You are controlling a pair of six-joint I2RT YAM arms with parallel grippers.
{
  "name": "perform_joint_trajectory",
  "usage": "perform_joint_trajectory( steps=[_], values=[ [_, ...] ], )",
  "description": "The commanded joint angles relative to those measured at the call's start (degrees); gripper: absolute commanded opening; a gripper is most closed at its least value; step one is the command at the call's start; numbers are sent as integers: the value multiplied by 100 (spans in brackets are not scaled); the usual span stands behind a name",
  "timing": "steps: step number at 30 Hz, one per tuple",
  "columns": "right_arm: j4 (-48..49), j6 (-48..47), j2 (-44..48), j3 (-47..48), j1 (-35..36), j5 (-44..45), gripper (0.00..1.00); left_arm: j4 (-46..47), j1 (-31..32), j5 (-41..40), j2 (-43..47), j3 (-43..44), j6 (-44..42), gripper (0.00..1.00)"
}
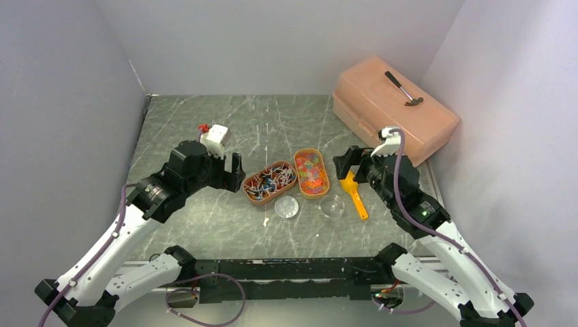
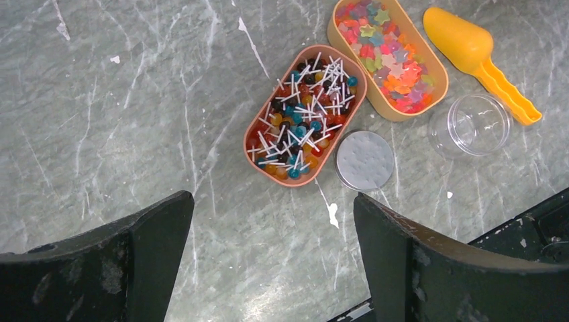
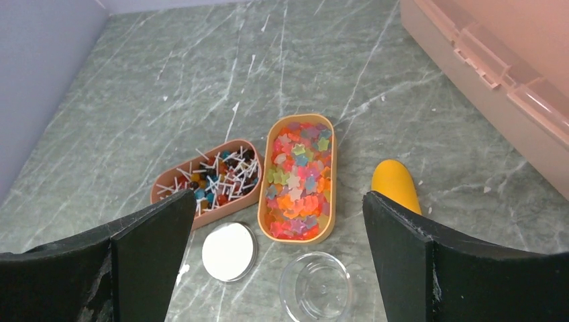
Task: Pack the candies
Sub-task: Adjust the storage box at the center of the board.
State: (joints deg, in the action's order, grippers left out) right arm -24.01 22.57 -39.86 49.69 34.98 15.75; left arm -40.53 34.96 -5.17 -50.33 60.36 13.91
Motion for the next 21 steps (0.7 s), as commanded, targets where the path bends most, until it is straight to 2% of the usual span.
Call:
perform_joint_trajectory(
  steps=[1, 6, 13, 21],
  values=[
    [50, -454, -16, 141, 6, -303, 100, 18, -3, -188, 97, -7, -101, 95],
    [-114, -629, -248, 241, 3, -232, 99, 25, 2, -150, 22, -8, -108, 95],
    [-763, -534, -1076, 576, 1, -48, 95, -102, 1, -284, -294, 12, -54, 95],
    [-656, -306, -1620, 569, 2, -293, 90, -287, -7, -463, -848, 95, 134, 95]
  ],
)
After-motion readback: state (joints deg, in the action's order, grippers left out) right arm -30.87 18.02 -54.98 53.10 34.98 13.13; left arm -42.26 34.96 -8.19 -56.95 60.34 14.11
